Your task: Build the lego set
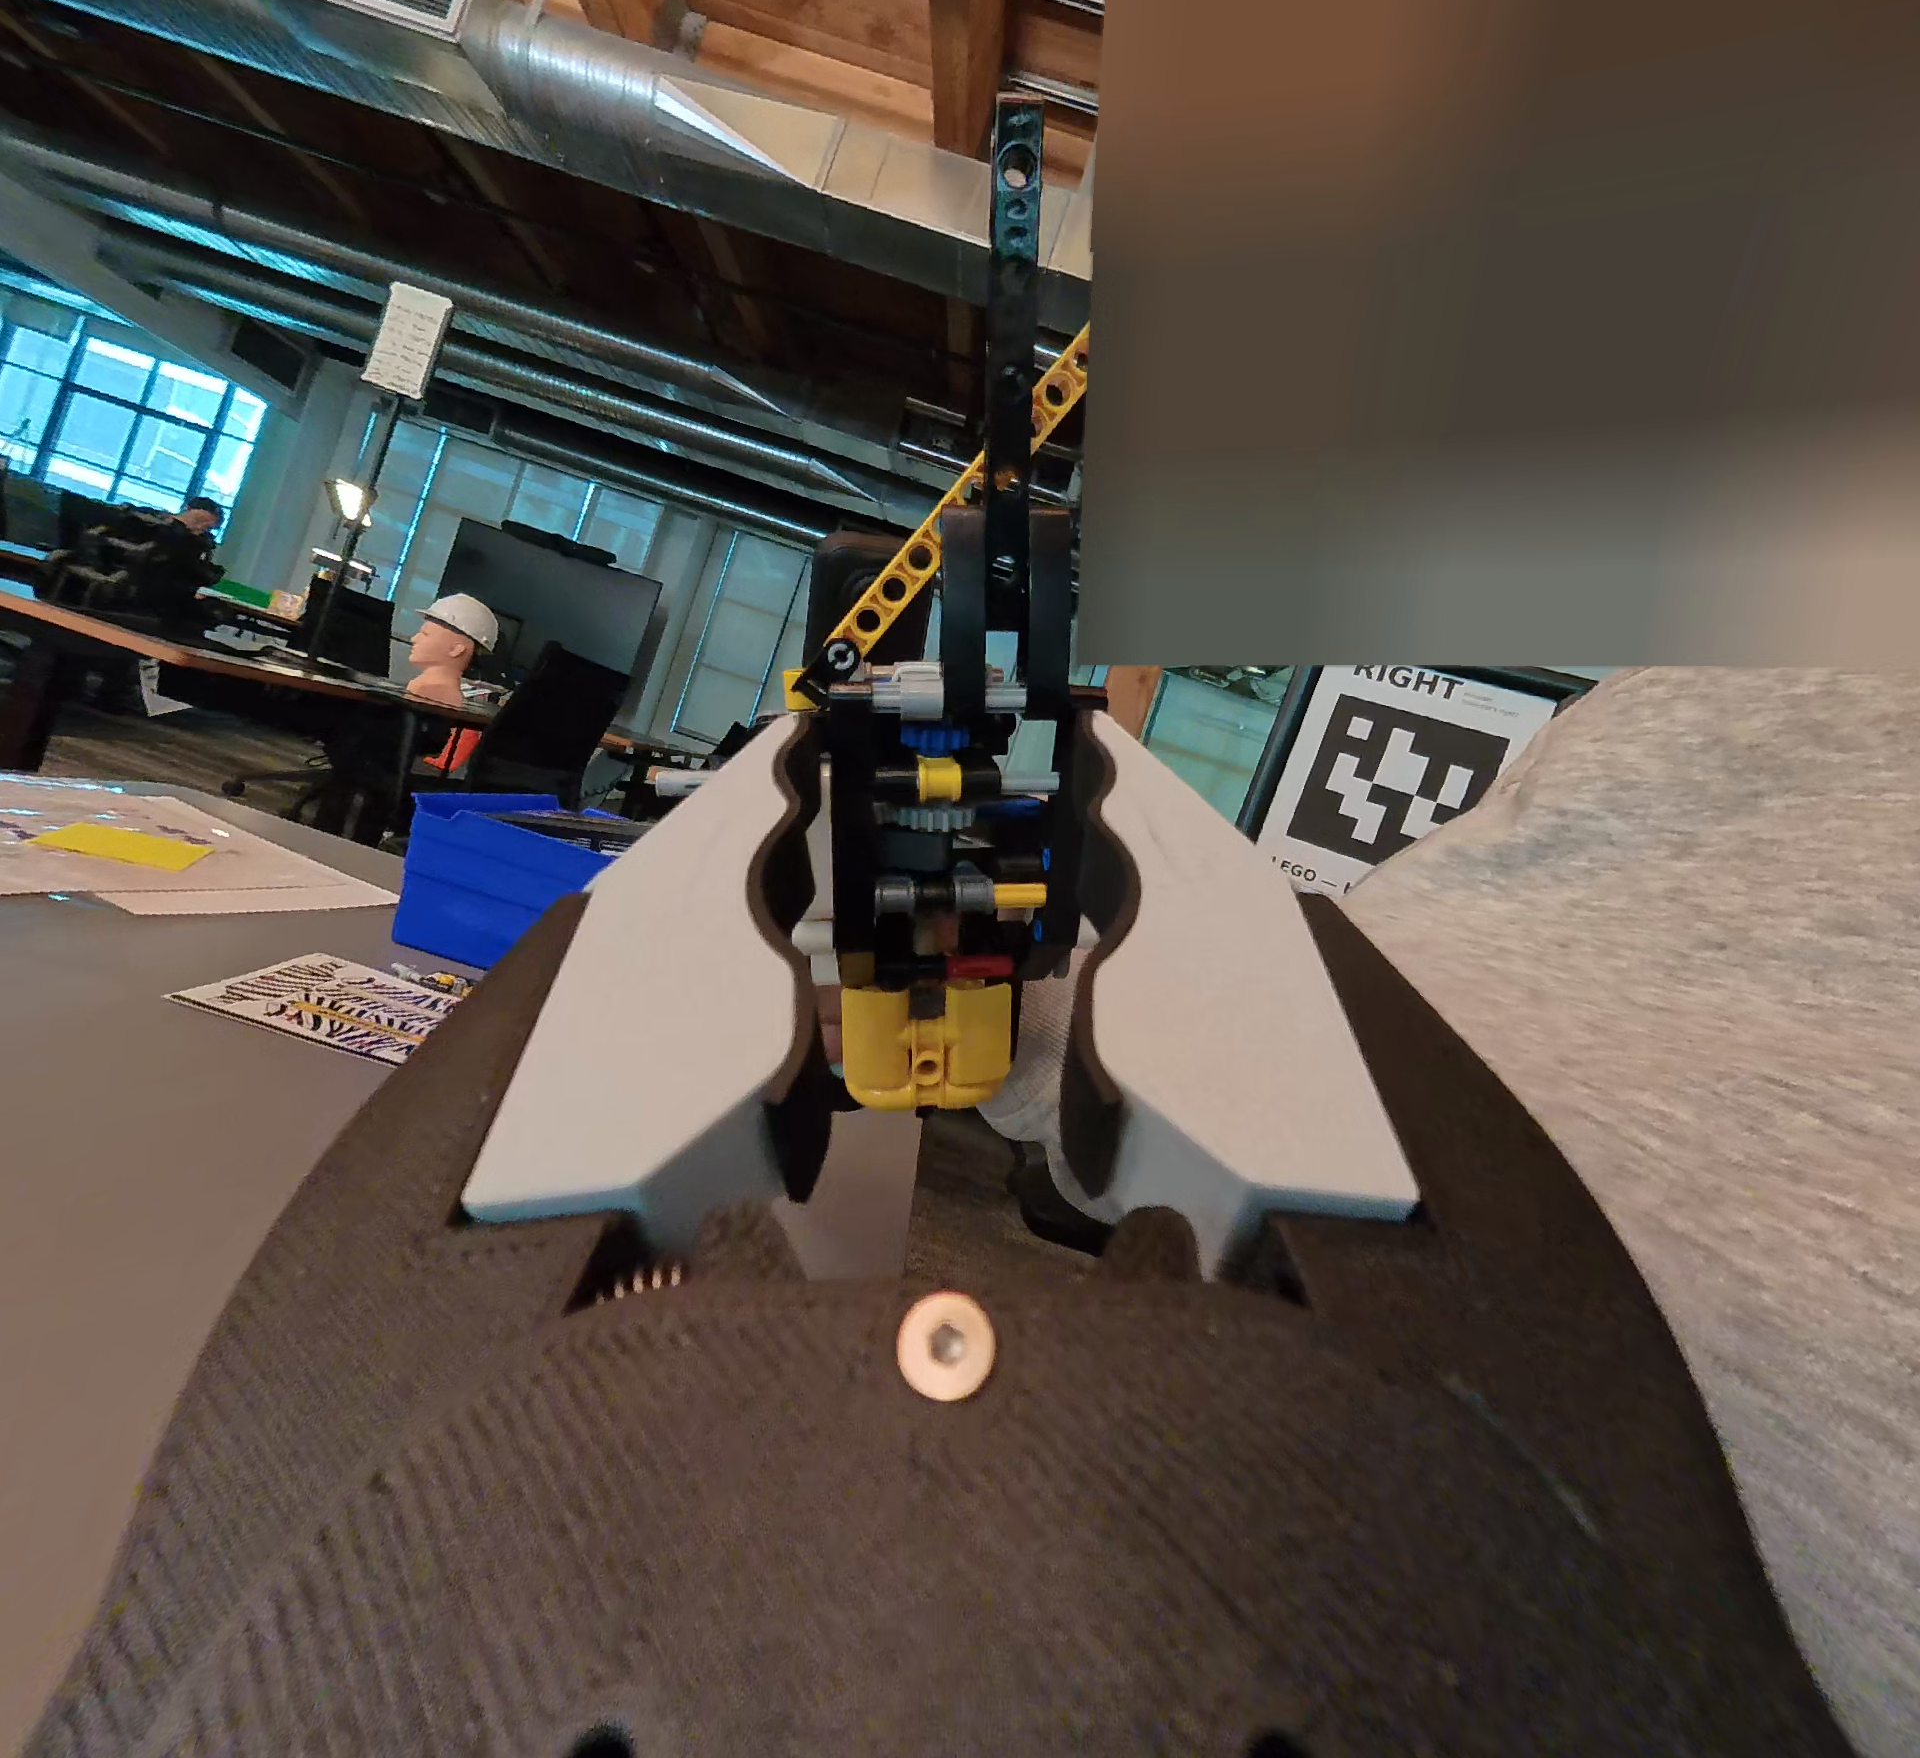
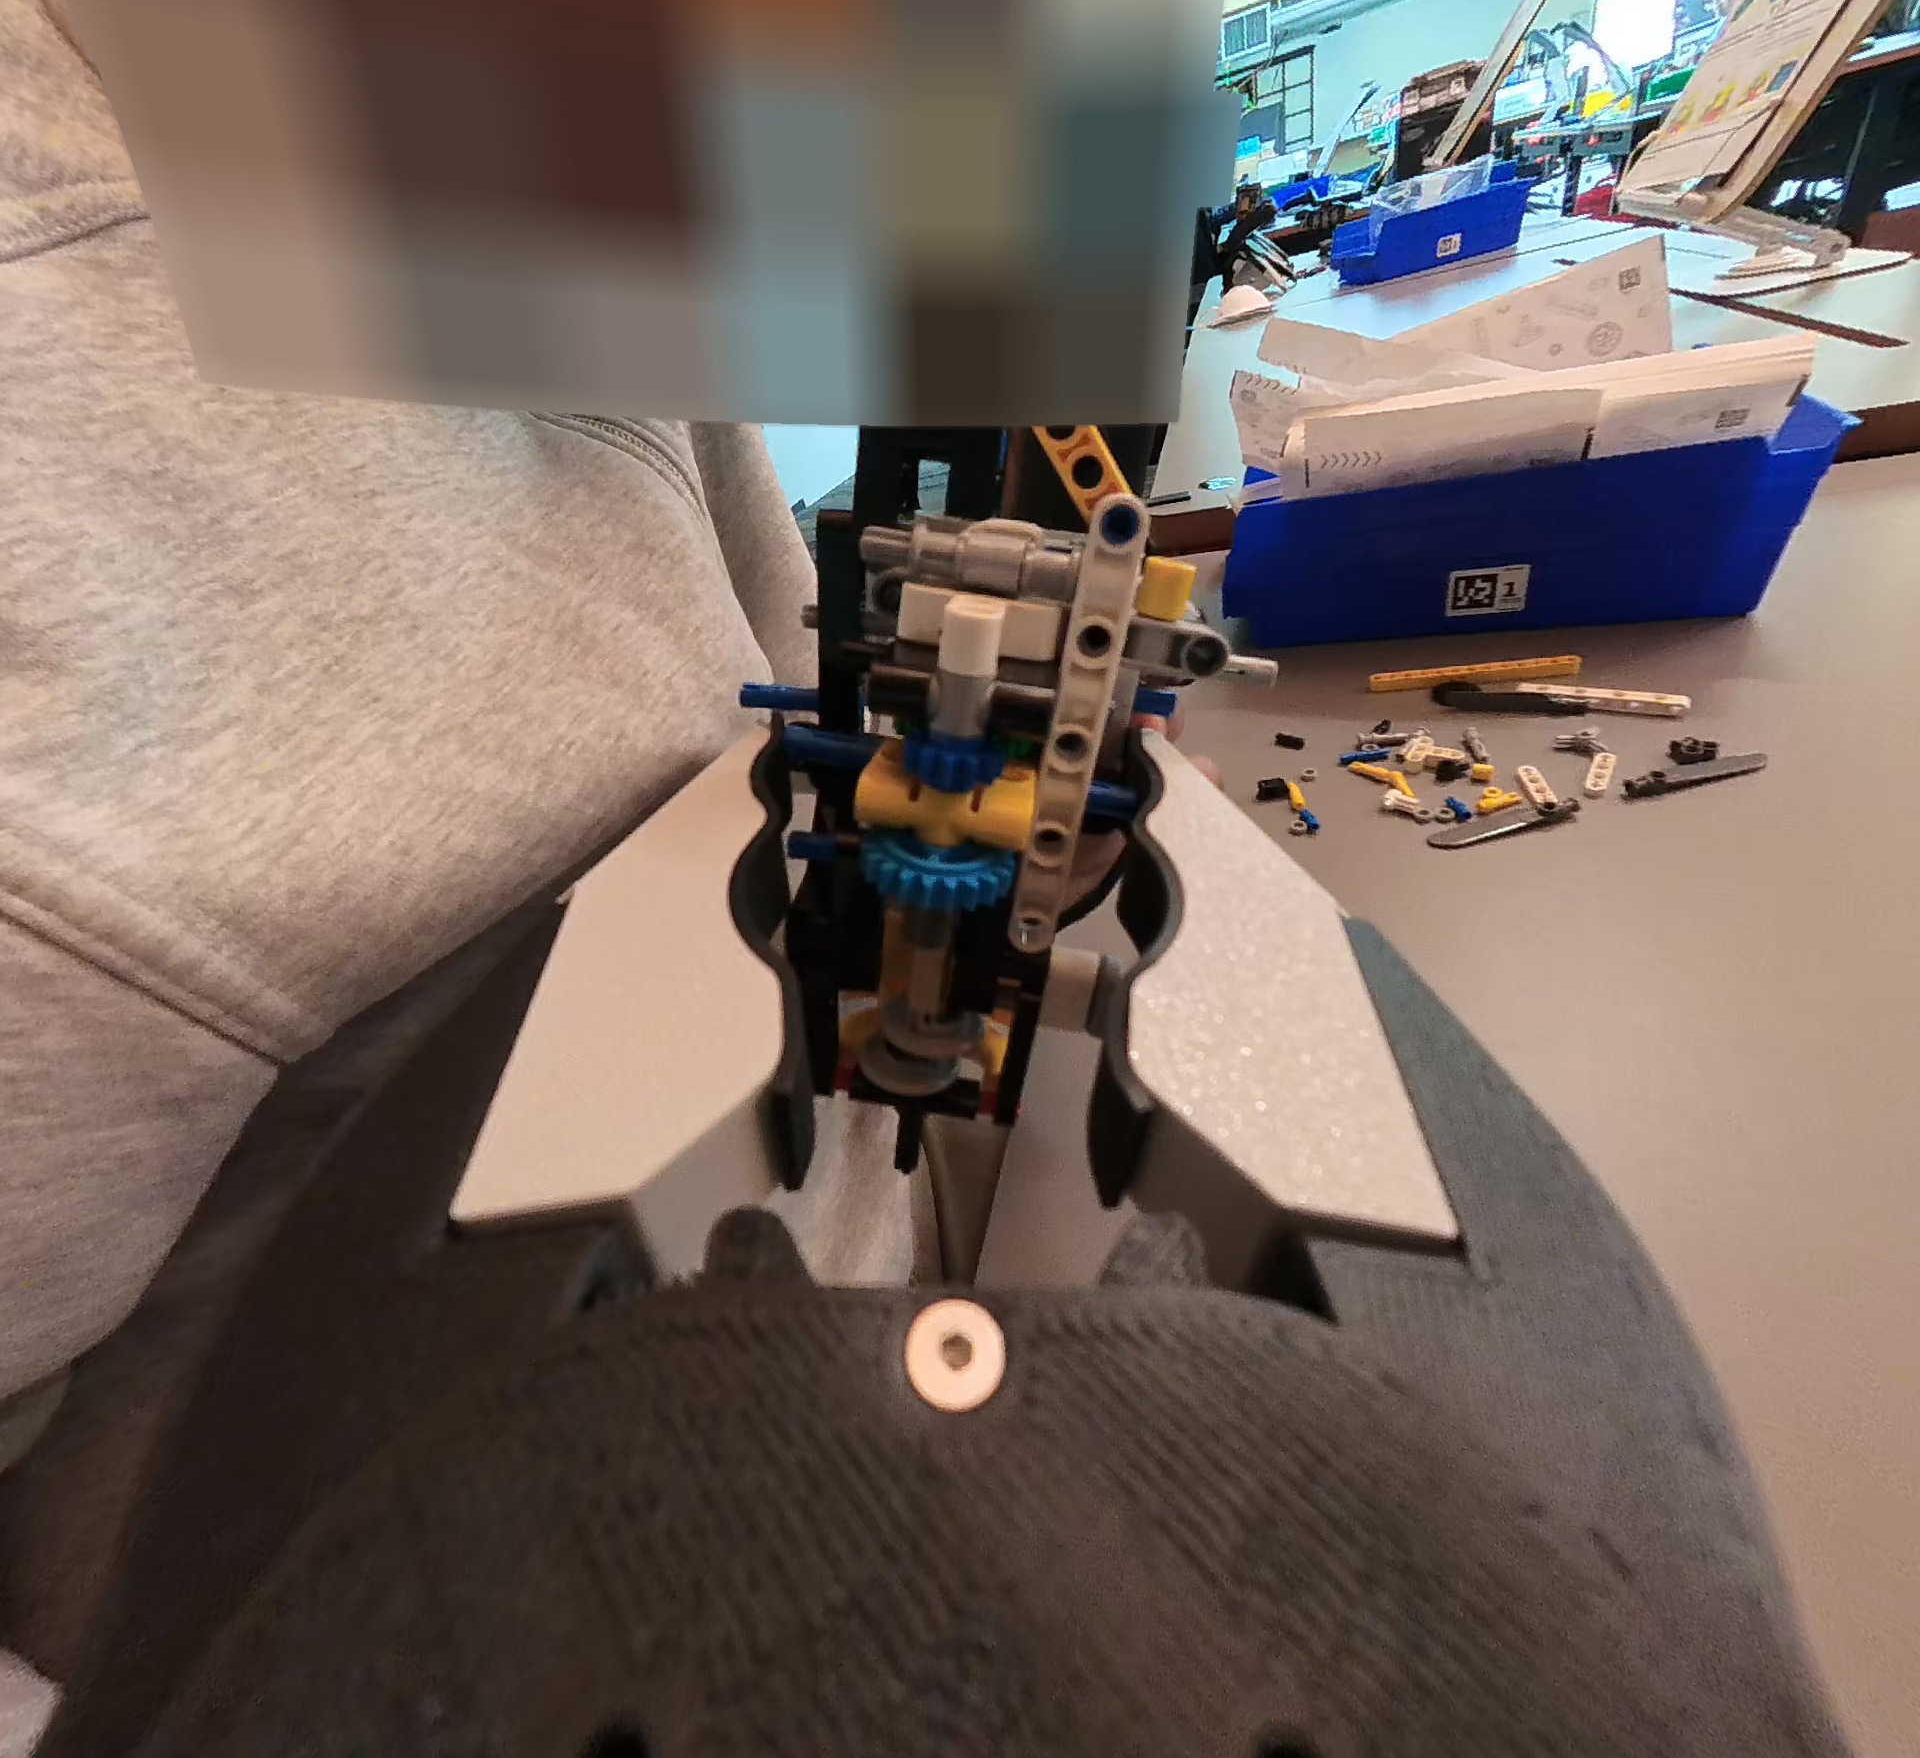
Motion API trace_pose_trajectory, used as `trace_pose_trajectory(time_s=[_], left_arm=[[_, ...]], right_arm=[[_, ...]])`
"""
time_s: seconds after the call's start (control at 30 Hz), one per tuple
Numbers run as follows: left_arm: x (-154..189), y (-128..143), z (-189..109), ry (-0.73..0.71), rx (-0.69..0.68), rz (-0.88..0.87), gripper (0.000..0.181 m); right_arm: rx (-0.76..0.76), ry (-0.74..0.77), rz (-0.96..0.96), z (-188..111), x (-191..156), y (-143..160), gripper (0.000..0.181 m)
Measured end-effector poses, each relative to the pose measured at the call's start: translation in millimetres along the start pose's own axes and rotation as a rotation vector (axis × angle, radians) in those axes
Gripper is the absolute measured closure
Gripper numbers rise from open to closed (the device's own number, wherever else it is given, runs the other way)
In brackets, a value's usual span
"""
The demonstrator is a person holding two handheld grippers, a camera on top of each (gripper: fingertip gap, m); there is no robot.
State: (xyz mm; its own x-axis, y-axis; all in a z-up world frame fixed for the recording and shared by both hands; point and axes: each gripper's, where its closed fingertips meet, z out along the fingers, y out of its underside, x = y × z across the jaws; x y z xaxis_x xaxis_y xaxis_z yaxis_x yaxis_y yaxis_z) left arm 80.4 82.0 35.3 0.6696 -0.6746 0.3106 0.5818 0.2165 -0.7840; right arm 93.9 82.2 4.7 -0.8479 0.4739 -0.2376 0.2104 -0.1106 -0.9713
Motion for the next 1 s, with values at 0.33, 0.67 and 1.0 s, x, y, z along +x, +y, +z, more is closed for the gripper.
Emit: trace_pose_trajectory(time_s=[0.33,0.67,1.0], left_arm=[[1,-3,-1,0.014,0.014,-0.015,0.137],[4,-5,-3,0.033,0.017,0.004,0.138],[15,-8,-4,0.079,0.043,0.053,0.139]], right_arm=[[-0.012,-0.012,0.014,3,0,2,0.118],[-0.057,-0.003,0.001,6,-2,2,0.118],[-0.148,0.007,-0.061,12,-10,-1,0.119]])
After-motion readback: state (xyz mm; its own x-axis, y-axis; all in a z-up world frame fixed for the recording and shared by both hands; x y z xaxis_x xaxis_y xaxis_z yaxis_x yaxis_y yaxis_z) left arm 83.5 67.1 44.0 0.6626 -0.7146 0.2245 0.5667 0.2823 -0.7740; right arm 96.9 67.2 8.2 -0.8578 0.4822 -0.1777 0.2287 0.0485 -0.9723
